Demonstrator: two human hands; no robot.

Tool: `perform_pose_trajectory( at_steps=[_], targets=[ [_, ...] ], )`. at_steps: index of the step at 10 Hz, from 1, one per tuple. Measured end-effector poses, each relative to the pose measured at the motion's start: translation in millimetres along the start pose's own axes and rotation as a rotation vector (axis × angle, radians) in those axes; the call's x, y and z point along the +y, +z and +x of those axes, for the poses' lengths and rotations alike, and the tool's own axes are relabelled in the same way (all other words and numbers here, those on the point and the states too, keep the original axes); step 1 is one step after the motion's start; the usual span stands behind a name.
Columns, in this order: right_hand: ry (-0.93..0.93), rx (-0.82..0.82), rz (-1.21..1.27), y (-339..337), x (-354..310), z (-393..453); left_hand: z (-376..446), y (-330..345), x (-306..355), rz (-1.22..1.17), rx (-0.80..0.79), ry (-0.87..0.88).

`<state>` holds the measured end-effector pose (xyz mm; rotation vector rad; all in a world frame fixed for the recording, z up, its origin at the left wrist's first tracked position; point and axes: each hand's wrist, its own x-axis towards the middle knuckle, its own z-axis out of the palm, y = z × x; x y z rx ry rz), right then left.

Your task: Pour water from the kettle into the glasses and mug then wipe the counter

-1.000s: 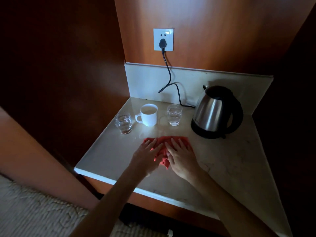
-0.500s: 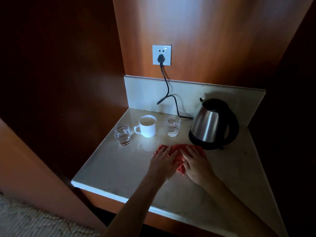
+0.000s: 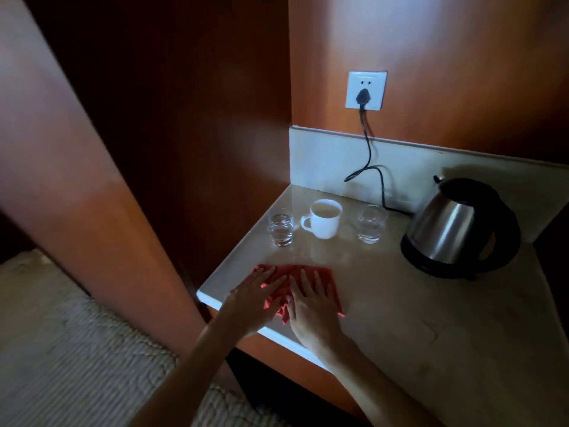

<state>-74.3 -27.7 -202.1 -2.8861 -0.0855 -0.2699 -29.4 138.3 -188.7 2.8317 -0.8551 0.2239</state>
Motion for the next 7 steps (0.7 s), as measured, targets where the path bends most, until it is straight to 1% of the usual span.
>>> perform_pose_trajectory(
  at_steps=[1, 2, 3, 4, 5, 6, 7],
  targets=[
    [0.023, -0.043, 0.032, 12, -39, 18, -2, -10, -35, 0.075, -0.013, 0.015],
    [0.061, -0.050, 0.042, 23, -59, 41, 5, -21, -57, 0.126, -0.088, 0.013],
    [0.106, -0.129, 0.064, 30, -65, 61, 21, -24, -73, 0.162, -0.195, 0.056],
    [0.116, -0.186, 0.098, 34, -68, 72, 31, -27, -81, 0.312, -0.178, 0.178],
    [0.070, -0.167, 0.090, 35, -60, 78, 38, -38, -77, 0.339, -0.315, 0.172],
    [-0.118, -0.174, 0.114, 1, -34, 75, 46, -41, -72, 0.390, -0.498, 0.118],
    [-0.156, -0.301, 0.186, -41, 2, 65, 63, -39, -51, 0.232, -0.455, -0.061]
  ],
)
